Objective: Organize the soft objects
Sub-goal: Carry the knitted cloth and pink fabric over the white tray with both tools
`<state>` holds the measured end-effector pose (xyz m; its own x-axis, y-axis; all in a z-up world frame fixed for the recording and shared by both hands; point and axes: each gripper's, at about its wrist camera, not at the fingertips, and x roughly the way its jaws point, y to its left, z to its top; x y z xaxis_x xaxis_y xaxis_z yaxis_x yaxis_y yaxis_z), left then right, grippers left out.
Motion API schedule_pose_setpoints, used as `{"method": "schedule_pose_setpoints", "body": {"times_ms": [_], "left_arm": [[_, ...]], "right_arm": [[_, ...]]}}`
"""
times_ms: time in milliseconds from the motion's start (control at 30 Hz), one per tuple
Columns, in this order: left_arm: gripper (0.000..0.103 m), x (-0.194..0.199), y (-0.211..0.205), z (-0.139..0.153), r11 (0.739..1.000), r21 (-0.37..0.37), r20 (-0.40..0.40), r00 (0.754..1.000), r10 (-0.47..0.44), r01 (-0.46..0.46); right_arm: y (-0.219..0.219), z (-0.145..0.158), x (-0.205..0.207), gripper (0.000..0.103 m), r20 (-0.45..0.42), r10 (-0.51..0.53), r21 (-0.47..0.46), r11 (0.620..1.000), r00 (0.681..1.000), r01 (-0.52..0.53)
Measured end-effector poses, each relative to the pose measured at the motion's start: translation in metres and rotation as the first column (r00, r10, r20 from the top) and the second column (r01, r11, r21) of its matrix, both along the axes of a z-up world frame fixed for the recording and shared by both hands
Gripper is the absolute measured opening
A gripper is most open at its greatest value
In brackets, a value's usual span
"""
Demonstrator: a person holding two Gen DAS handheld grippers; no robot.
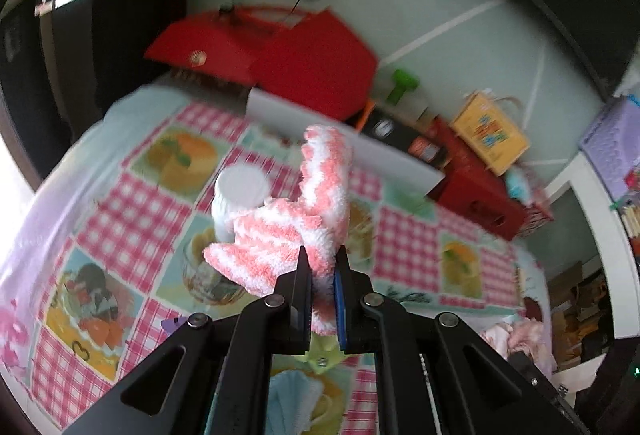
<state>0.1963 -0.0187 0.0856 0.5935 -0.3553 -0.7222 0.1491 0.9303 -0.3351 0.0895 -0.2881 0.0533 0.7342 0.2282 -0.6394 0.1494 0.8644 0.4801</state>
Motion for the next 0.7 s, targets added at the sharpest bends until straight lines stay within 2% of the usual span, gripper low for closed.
{"method": "schedule_pose_setpoints", "body": {"times_ms": [200, 333, 533, 700], "left_arm": [[0.009, -0.018, -0.019, 0.027, 0.997, 0.001, 0.085, 0.993, -0.082, 0.082], [0.009, -0.028, -0.041, 0.032, 0.988, 0.01, 0.1, 0.983, -0.155, 0.154], [0.009, -0.043, -0.088, 0.026, 0.957, 0.045, 0.087, 0.954, -0.288, 0.285], [0.009, -0.058, -0.132, 0.012, 0.915, 0.093, 0.053, 0.915, -0.399, 0.394]], "right_arm": [[-0.031, 0.027, -0.027, 0.022, 0.075, -0.113, -0.022, 0.993, 0.991, 0.115], [-0.061, 0.037, -0.048, 0.022, 0.088, -0.228, -0.057, 0.971, 0.97, 0.233], [-0.099, 0.036, -0.07, 0.025, 0.057, -0.384, -0.09, 0.918, 0.922, 0.387], [-0.119, 0.029, -0.079, 0.025, 0.021, -0.455, -0.127, 0.882, 0.89, 0.454]]}}
